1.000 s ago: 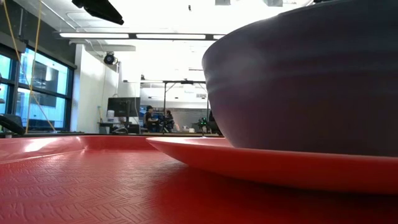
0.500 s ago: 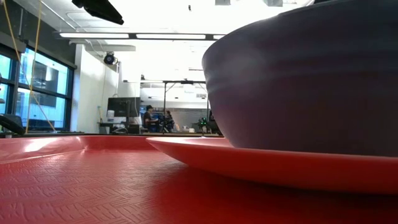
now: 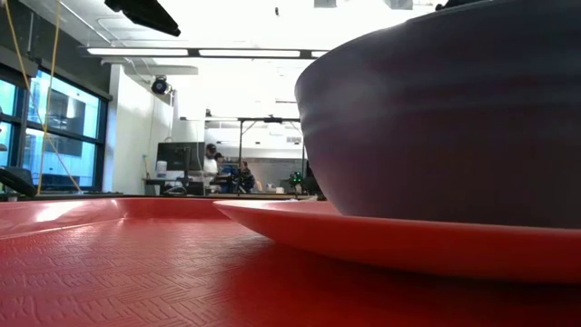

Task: Set up tray
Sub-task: Put the blue napkin on the red tray beside the pink plate

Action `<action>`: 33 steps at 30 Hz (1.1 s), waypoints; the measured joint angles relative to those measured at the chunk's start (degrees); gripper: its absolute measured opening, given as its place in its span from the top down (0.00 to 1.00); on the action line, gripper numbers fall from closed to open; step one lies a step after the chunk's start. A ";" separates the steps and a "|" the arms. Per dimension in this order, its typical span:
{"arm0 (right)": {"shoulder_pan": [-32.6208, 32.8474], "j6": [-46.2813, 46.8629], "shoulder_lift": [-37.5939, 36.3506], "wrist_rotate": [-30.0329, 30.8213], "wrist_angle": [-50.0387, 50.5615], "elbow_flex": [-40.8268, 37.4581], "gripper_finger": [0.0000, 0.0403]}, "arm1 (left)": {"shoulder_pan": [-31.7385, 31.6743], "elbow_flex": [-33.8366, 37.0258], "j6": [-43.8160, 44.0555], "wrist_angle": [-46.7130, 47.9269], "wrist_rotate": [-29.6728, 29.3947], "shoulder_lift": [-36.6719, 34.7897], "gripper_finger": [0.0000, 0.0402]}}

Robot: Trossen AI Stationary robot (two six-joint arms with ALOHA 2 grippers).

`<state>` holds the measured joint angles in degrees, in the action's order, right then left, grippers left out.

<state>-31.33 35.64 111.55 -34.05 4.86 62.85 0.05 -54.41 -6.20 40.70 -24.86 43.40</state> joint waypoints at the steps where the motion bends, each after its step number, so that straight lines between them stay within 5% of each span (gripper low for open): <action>1: 0.00 -0.90 -0.02 -0.13 0.00 0.00 0.81 | -0.01 0.00 0.00 0.15 0.02 0.00 0.34; 4: 0.25 -4.31 -0.02 -0.78 -0.02 0.00 0.96 | -0.01 0.00 0.02 0.32 0.02 0.00 0.34; 15: 0.73 -6.83 -0.13 1.26 -0.08 0.07 0.99 | -0.01 0.00 0.68 1.36 0.76 0.00 0.34; 27: 2.64 -9.14 -0.44 -7.81 -0.44 0.39 0.66 | 0.00 -0.02 0.65 2.75 1.60 -0.02 0.34; 33: 3.23 -15.42 -0.59 -9.79 11.09 7.37 0.54 | -0.01 -0.02 0.83 3.66 1.57 -0.02 0.34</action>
<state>-28.10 20.22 110.96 -43.84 15.95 70.22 0.04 -54.43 -5.37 44.36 -23.29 43.38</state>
